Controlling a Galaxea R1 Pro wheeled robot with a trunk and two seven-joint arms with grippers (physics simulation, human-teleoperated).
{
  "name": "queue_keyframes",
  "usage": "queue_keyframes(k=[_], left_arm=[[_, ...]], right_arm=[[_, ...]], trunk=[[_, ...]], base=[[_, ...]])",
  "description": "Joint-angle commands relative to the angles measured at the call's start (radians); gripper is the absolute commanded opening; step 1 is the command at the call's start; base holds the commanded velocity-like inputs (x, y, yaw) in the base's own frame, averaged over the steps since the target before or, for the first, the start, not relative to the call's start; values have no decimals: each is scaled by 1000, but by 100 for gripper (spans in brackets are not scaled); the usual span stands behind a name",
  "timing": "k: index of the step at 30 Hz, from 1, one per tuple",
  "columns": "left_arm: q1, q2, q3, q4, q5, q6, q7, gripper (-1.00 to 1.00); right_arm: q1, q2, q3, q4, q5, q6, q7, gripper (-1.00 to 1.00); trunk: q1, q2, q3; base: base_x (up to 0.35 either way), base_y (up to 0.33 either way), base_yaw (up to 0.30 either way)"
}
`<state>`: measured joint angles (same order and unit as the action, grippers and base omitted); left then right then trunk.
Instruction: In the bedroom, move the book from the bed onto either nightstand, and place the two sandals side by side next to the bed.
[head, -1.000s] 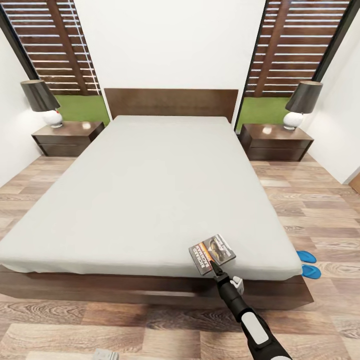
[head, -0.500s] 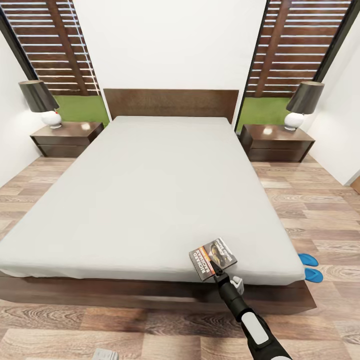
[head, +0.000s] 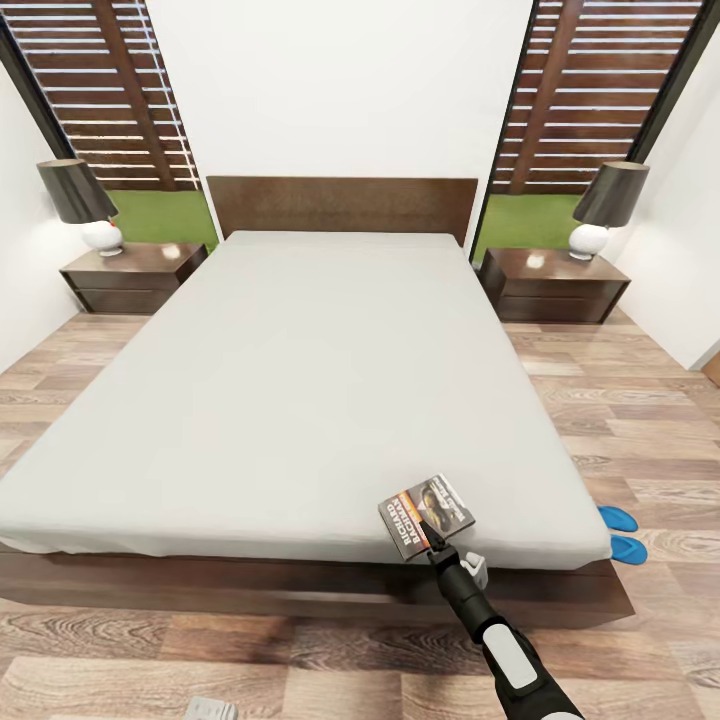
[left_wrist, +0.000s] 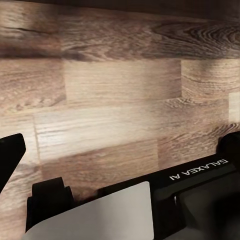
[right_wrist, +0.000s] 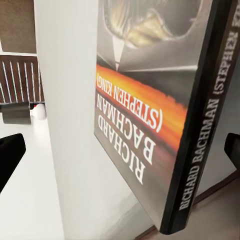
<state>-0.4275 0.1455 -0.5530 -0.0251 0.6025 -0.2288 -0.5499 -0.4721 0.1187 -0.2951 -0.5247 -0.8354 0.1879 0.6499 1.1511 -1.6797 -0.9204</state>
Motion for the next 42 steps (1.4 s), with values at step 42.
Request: queue_keyframes(k=[42], left_arm=[[0, -18, -7, 1, 7, -4, 2, 100]], right_arm=[[0, 1, -6, 0, -7, 11, 4, 100]], trunk=[[19, -35, -16]], base=[[-3, 13, 0]])
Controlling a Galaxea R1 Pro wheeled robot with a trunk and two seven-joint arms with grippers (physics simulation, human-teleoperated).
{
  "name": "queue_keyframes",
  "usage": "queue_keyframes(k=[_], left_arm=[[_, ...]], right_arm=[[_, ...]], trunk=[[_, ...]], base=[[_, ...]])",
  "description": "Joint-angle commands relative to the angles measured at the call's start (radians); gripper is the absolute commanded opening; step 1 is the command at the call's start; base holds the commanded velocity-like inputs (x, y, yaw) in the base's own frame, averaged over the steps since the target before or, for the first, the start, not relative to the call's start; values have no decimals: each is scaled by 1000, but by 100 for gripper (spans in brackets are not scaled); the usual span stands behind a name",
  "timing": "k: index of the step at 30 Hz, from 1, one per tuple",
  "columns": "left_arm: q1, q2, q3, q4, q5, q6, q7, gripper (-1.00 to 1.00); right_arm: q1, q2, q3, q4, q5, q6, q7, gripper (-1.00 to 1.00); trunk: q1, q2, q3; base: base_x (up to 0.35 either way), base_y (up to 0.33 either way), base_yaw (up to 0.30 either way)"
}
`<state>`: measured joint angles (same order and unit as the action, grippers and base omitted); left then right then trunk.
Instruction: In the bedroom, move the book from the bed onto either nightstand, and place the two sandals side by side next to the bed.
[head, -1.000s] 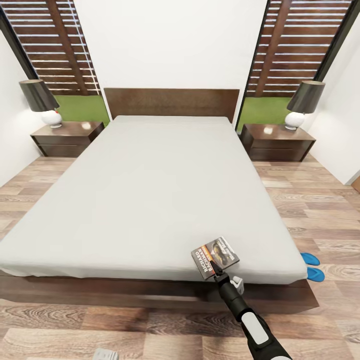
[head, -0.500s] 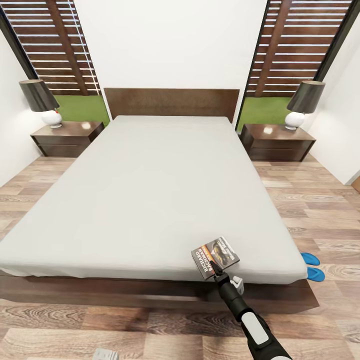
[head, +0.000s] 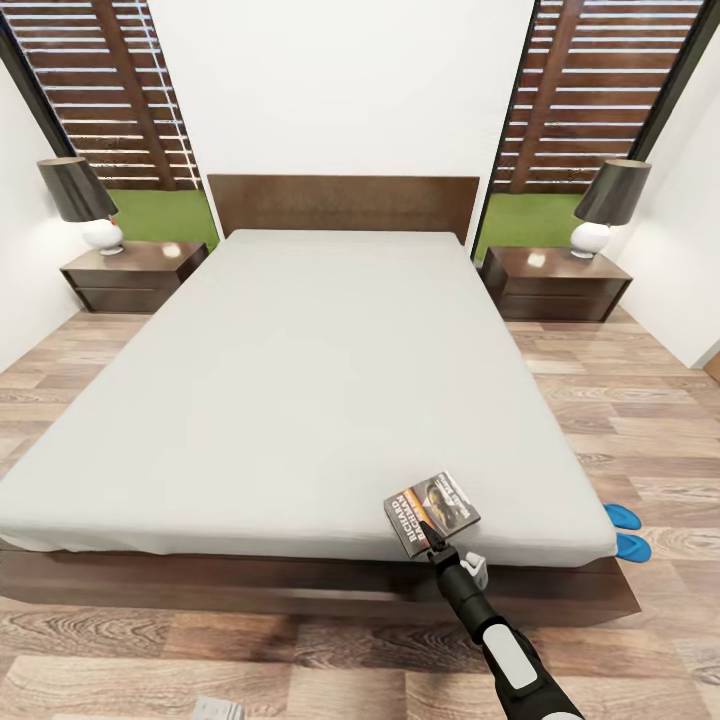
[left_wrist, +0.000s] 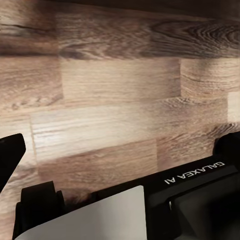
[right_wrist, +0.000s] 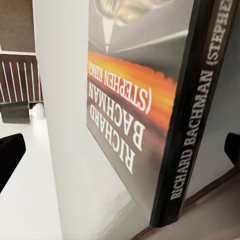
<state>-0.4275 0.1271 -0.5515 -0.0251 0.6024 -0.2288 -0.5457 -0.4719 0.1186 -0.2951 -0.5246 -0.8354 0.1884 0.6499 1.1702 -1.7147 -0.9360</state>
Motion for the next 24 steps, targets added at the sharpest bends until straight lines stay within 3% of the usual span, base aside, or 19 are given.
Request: queue_keyframes(k=[1, 24], left_arm=[[0, 0, -8, 1, 7, -4, -2, 100], [0, 0, -10, 1, 7, -4, -1, 100]], right_arm=[[-1, 1, -6, 0, -7, 10, 4, 100], [-1, 1, -6, 0, -7, 10, 5, 100]], trunk=[[0, 0, -1], [0, 0, -1]], base=[[0, 83, 0], [0, 65, 0]])
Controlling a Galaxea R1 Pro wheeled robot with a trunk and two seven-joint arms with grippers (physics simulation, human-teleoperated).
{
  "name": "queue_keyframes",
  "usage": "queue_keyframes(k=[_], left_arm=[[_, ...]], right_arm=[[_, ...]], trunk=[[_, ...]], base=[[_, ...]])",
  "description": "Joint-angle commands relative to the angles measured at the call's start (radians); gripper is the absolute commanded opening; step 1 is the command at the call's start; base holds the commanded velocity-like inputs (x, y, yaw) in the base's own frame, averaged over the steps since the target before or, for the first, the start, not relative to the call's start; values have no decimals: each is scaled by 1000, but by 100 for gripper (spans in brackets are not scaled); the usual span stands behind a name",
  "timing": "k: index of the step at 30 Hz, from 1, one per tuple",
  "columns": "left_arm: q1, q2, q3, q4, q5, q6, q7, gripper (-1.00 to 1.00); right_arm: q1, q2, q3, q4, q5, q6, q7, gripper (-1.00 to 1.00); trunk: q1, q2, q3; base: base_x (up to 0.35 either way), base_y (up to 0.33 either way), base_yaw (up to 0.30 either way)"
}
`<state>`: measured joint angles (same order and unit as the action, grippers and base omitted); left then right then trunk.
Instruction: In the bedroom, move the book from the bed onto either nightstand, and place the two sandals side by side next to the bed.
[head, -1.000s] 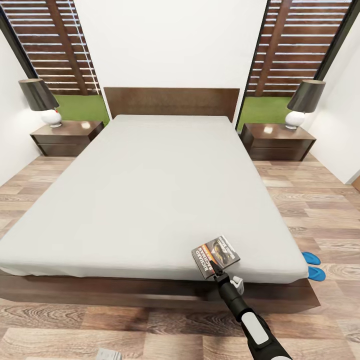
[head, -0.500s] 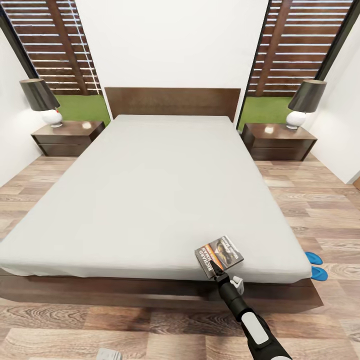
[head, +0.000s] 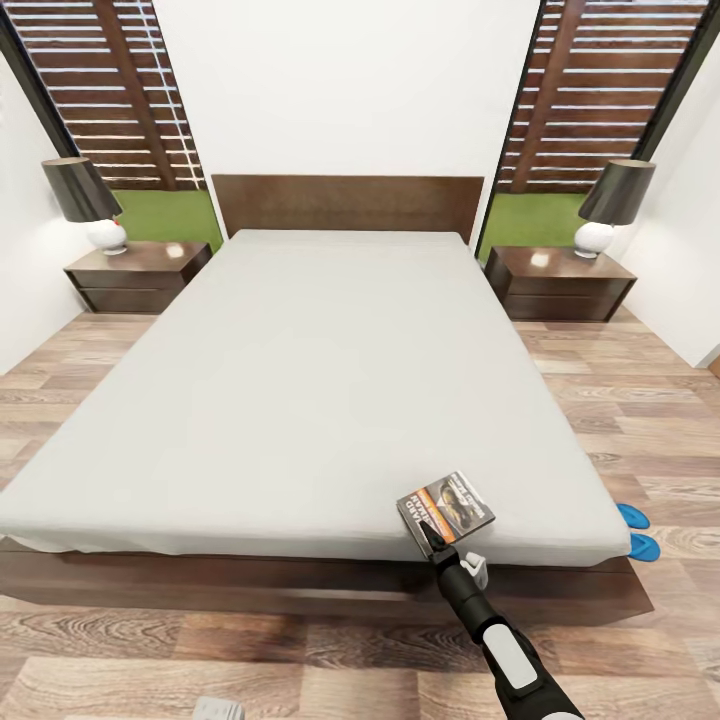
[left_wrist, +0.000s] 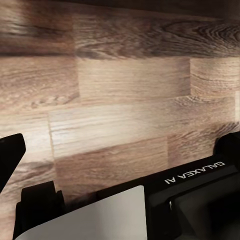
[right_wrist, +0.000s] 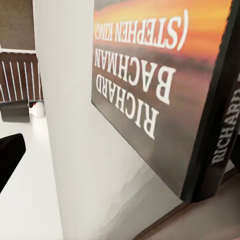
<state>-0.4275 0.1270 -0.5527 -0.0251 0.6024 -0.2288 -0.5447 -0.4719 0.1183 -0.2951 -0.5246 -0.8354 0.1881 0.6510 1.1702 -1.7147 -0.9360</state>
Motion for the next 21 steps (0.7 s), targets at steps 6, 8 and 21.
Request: queue_keyframes(k=[6, 8, 21], left_arm=[[0, 0, -9, 1, 7, -4, -2, 100], [0, 0, -9, 1, 7, -4, -3, 100], [0, 0, -9, 1, 7, -4, -3, 100]], right_arm=[[-1, 1, -6, 0, -7, 10, 4, 100], [-1, 1, -6, -1, -7, 10, 4, 100], [-1, 1, -6, -2, -7, 10, 7, -100]], trunk=[[0, 0, -1], [0, 0, -1], [0, 0, -1]], base=[[0, 6, 0], [0, 0, 0], [0, 0, 0]])
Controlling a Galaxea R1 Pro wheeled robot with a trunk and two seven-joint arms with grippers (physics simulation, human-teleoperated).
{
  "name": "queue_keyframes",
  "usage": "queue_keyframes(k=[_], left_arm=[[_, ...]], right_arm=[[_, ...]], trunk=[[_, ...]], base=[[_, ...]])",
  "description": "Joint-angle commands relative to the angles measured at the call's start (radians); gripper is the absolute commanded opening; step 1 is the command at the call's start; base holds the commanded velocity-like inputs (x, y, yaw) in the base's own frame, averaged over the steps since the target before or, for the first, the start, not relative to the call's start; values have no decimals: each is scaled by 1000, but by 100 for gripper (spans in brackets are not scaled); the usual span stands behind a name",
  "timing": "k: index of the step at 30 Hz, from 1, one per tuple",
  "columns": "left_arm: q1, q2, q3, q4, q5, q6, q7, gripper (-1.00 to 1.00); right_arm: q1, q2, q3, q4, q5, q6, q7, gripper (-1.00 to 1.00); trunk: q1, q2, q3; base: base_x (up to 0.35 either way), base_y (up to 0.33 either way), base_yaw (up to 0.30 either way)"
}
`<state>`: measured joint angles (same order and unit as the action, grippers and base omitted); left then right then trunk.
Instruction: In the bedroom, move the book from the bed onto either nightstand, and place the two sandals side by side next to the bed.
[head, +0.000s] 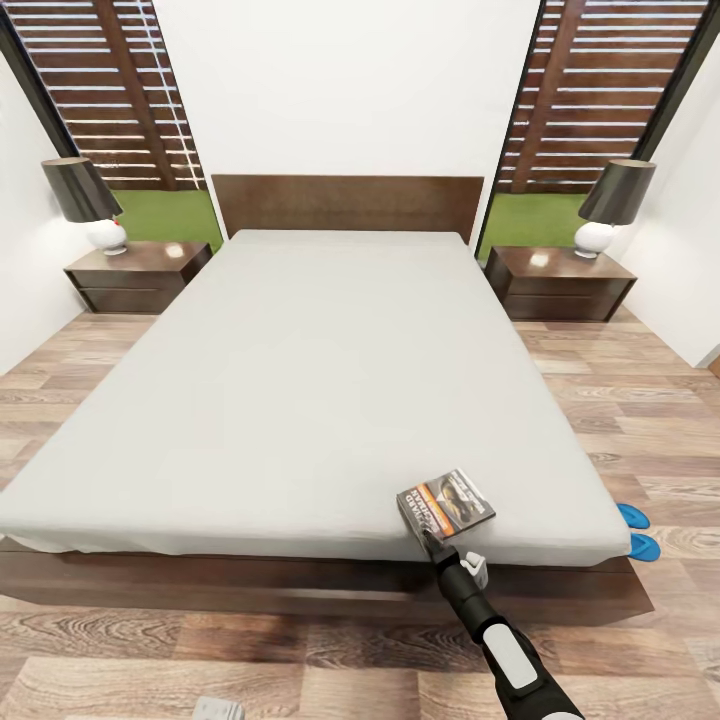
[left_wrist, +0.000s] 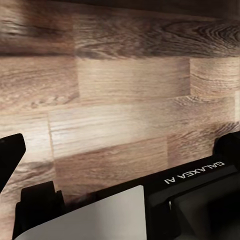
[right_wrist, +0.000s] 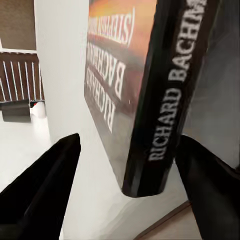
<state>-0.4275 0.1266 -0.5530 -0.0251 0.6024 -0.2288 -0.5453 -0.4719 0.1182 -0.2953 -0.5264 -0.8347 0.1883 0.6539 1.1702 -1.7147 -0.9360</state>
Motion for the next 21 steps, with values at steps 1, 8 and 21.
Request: queue_keyframes(k=[1, 8, 21], left_arm=[[0, 0, -8, 1, 7, -4, -2, 100], [0, 0, -8, 1, 7, -4, -2, 100], [0, -1, -8, 1, 7, -3, -2, 100]], right_arm=[[-1, 1, -5, 0, -7, 10, 4, -100], [-1, 1, -5, 0, -7, 11, 4, -100], [-1, 1, -5, 0, -9, 11, 4, -100]], trunk=[[0, 0, -1], [0, 0, -1], [-15, 28, 12]], base=[[0, 0, 0], [0, 0, 0], [0, 0, 0]])
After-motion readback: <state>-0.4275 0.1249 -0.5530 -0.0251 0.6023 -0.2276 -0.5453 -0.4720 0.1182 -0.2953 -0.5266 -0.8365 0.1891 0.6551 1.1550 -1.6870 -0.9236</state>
